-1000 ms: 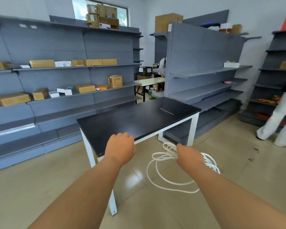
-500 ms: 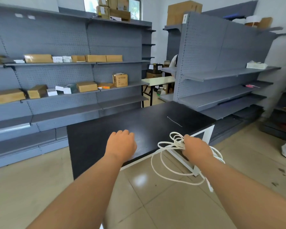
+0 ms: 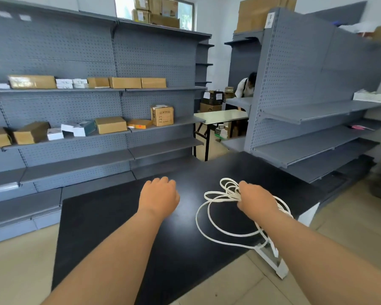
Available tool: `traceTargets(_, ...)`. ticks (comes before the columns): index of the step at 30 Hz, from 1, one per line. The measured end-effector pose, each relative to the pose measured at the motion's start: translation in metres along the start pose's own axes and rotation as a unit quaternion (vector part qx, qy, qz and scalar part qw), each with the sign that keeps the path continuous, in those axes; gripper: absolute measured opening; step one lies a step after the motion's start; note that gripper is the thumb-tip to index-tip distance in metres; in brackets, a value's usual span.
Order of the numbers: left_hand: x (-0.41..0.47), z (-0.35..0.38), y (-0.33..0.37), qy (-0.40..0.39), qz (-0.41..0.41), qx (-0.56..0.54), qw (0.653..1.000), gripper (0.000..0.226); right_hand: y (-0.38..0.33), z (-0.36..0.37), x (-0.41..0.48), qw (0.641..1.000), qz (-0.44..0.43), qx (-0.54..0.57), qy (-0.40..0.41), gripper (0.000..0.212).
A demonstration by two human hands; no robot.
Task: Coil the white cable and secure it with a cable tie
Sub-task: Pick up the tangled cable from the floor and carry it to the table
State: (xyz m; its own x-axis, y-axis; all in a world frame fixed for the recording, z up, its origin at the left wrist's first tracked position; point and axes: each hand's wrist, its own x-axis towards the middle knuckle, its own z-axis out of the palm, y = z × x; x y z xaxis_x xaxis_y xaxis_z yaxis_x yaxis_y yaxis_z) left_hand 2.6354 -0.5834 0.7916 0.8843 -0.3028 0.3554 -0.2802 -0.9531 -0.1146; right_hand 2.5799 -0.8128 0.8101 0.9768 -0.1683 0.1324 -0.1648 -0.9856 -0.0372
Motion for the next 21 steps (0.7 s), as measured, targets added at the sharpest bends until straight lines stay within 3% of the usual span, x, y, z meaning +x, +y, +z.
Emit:
traceTargets(8,0.066,0.029,-0.048,-0.018,-0.053,-0.017,0.998,0.03,-0.054,0.002,0.109,0.998,-0.058,0.026,-0.026,0.019)
traceTargets(21,0.042,0.078,-0.099,-0.1,-0.217,0.023,0.971,0.029,-0.155,0.109,0.175,0.953,-0.261,-0.025,-0.154,0.031)
